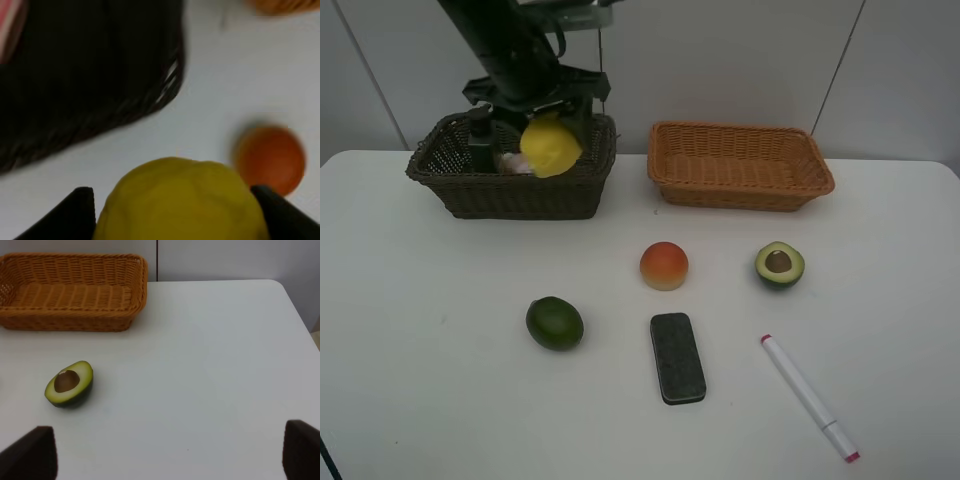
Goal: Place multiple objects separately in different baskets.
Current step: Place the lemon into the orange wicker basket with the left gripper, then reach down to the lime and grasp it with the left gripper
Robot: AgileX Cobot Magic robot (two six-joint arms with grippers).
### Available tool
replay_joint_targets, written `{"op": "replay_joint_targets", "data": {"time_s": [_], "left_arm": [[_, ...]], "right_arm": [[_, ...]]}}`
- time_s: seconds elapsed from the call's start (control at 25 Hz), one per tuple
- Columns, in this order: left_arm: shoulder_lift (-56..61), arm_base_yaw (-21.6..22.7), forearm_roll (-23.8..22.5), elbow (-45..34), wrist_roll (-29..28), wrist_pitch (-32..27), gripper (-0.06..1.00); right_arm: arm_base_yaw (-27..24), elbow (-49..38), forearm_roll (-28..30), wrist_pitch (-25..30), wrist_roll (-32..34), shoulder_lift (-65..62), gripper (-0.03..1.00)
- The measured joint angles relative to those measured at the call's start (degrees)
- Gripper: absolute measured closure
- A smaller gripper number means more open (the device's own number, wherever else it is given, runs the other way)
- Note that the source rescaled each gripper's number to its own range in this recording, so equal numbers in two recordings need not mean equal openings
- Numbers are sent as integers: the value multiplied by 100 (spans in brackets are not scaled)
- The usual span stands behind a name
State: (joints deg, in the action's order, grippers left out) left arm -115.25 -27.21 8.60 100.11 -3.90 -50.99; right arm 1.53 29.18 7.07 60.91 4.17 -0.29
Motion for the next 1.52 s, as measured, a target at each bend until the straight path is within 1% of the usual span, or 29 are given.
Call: {"op": "replay_joint_targets", "data": {"time_s": [0.16, 0.24, 0.36, 0.48, 0.52, 0.56, 0.64, 0.72, 0.76, 0.88, 0.92, 1.0, 1.12, 1.16, 1.28, 1.4, 1.44, 1.52], "left_arm": [[-1345, -371, 48, 1734, 19, 300, 31], [-2085, -472, 58, 2624, 19, 420, 31], [-3014, -550, 24, 3735, 19, 658, 31], [-3693, -591, 18, 4506, 19, 947, 31], [-3861, -597, 18, 4678, 19, 1044, 29], [-3977, -597, 18, 4765, 19, 1118, 24], [-4083, -597, 13, 4840, 19, 1126, 6], [-4100, -597, 5, 4867, 19, 1101, -2], [-4093, -597, 5, 4894, 24, 1060, -4], [-3925, -597, -2, 4901, 24, 681, -6], [-3809, -597, -2, 4901, 24, 444, -6], [-3537, -597, 5, 4901, 13, -136, -6], [-2988, -597, 88, 4921, -1, -1400, -6], [-2850, -605, 123, 4921, -6, -1594, -6], [-2423, -696, 198, 4788, 114, -1772, -6], [-1970, -892, 203, 4337, 438, -1772, -6], [-1785, -967, 193, 4009, 548, -1772, -6], [-1184, -1091, 145, 3107, 786, -1767, -6]], "right_arm": [[0, 0, 0, 0, 0, 0, -2], [0, 0, 0, 0, 0, 0, -2], [0, 0, 0, 0, 0, 0, -2], [0, 0, 0, 0, 0, 0, -2], [0, 0, 0, 0, 0, 0, -2], [0, 0, 0, 0, 0, 0, -2], [0, 0, 0, 0, 0, 0, -2], [0, 0, 0, 0, 0, 0, -2], [0, 0, 0, 0, 0, 0, -2], [0, 0, 0, 0, 0, 0, -2], [0, 0, 0, 0, 0, 0, -2], [0, 0, 0, 0, 0, 0, -2], [0, 0, 0, 0, 0, 0, -2], [0, 0, 0, 0, 0, 0, -2], [0, 0, 0, 0, 0, 0, -2], [0, 0, 0, 0, 0, 0, -2], [0, 0, 0, 0, 0, 0, -2], [0, 0, 0, 0, 0, 0, -2]]}}
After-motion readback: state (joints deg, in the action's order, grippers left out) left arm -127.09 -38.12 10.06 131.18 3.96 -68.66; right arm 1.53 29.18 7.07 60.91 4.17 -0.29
